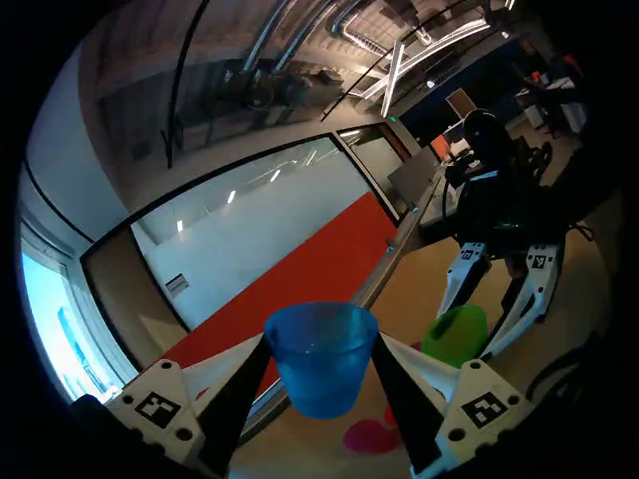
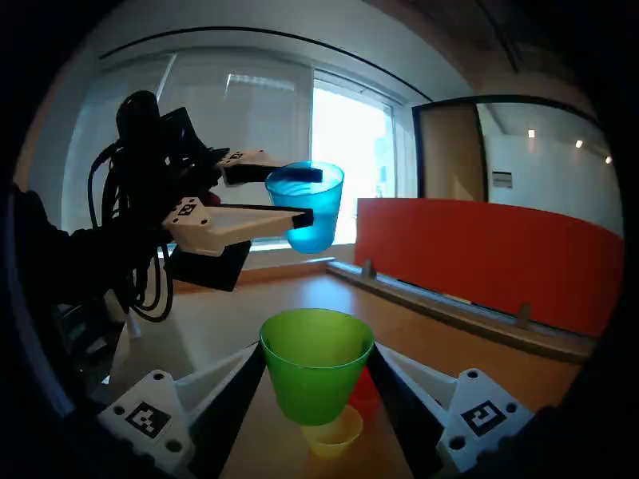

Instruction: Pour water

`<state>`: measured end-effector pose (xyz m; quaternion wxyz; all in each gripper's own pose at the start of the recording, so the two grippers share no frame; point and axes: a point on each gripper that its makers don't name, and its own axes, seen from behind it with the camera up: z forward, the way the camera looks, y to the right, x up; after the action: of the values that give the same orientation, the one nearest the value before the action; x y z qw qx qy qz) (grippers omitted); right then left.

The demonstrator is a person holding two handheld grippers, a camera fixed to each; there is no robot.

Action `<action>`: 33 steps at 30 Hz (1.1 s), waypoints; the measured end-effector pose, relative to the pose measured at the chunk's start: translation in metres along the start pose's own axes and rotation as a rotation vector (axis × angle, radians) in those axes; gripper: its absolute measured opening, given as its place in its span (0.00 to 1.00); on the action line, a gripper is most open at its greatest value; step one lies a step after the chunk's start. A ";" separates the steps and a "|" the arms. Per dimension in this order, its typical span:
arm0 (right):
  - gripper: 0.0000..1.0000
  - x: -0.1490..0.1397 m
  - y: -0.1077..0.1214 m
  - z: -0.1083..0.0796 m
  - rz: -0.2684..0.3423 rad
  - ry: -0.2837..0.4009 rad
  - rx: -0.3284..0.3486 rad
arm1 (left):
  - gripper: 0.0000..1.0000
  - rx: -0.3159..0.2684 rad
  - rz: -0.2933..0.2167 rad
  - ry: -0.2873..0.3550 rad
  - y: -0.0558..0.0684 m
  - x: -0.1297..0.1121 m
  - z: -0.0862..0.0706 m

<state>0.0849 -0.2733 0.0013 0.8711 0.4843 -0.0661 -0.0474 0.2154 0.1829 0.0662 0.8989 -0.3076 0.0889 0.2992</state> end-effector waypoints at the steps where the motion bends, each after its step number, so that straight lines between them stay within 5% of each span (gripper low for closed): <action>1: 0.91 0.000 -0.001 0.001 0.000 0.000 0.003 | 0.86 -0.001 0.007 0.001 0.001 0.001 0.000; 33: 0.91 0.004 -0.020 0.014 -0.012 0.006 0.051 | 0.86 0.023 0.237 -0.001 -0.006 0.016 0.003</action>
<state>0.0864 -0.2962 -0.0082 0.8583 0.5069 -0.0619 -0.0495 0.2313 0.1887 0.0663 0.8606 -0.2844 0.1279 0.4025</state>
